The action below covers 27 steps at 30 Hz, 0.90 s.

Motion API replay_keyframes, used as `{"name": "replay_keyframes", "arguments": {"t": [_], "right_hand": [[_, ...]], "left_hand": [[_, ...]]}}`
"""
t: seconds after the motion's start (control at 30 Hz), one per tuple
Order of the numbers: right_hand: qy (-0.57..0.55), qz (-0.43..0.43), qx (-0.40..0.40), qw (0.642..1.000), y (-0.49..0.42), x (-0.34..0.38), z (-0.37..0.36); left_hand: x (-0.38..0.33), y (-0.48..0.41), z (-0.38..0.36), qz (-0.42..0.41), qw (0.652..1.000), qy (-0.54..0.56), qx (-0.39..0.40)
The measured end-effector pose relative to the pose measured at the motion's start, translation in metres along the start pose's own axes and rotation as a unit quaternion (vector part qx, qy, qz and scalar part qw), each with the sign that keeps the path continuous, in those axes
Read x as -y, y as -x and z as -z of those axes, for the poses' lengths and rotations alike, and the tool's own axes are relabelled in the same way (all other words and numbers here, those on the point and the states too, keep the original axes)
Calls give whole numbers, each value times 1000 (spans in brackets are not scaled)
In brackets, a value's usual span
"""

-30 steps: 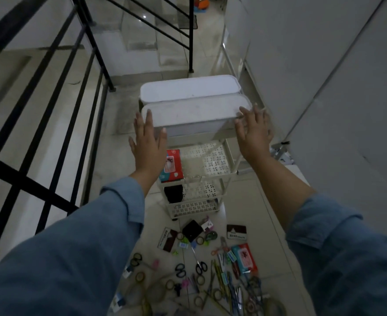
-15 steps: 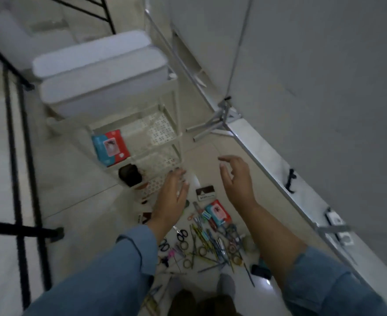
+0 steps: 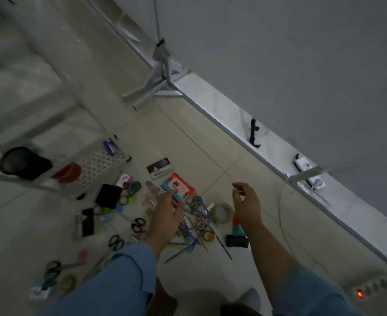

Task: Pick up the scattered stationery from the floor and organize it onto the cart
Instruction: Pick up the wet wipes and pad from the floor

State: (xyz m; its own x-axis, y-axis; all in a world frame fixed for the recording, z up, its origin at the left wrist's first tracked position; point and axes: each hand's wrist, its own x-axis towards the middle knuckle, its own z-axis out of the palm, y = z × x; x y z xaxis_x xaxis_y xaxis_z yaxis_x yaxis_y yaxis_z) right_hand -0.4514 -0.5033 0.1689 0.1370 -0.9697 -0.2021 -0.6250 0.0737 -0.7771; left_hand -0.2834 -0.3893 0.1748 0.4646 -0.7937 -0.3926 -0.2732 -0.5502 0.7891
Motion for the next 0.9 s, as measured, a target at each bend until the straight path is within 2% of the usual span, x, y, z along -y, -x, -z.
{"name": "replay_keyframes", "arguments": {"t": [0.2,0.27,0.37,0.43,0.5,0.57,0.63,0.77,0.83,0.9], "right_hand": [[57,-106,38,992,-51,-209,-80],[79,-188,-18,979,-65,-276,-99],[116,-371,-137,911,-80,-349,-126],[79,-426,-178,883,-94,-374,-146],[66,-404,-200,890,-109,-389,-165],[108,-356,-181,910,-123,-395,-177],[141,-297,-122,936,-133,-395,-176],[148,-124,2,981,-150,-405,-159],[122,-94,-31,988,-150,-407,-154],[67,-179,-126,973,-148,-402,-155]], "left_hand": [[146,-102,-129,11,999,-34,-27],[189,-136,-167,8,998,-36,-50],[237,-183,-212,-13,993,-37,-114],[259,-208,-234,-45,986,-57,-150],[271,-228,-245,-64,979,-70,-180],[276,-238,-249,-38,973,-112,-199],[276,-241,-248,27,969,-159,-189],[278,-247,-245,115,960,-206,-150],[283,-252,-244,94,956,-242,-139],[289,-262,-242,34,954,-272,-119]]}}
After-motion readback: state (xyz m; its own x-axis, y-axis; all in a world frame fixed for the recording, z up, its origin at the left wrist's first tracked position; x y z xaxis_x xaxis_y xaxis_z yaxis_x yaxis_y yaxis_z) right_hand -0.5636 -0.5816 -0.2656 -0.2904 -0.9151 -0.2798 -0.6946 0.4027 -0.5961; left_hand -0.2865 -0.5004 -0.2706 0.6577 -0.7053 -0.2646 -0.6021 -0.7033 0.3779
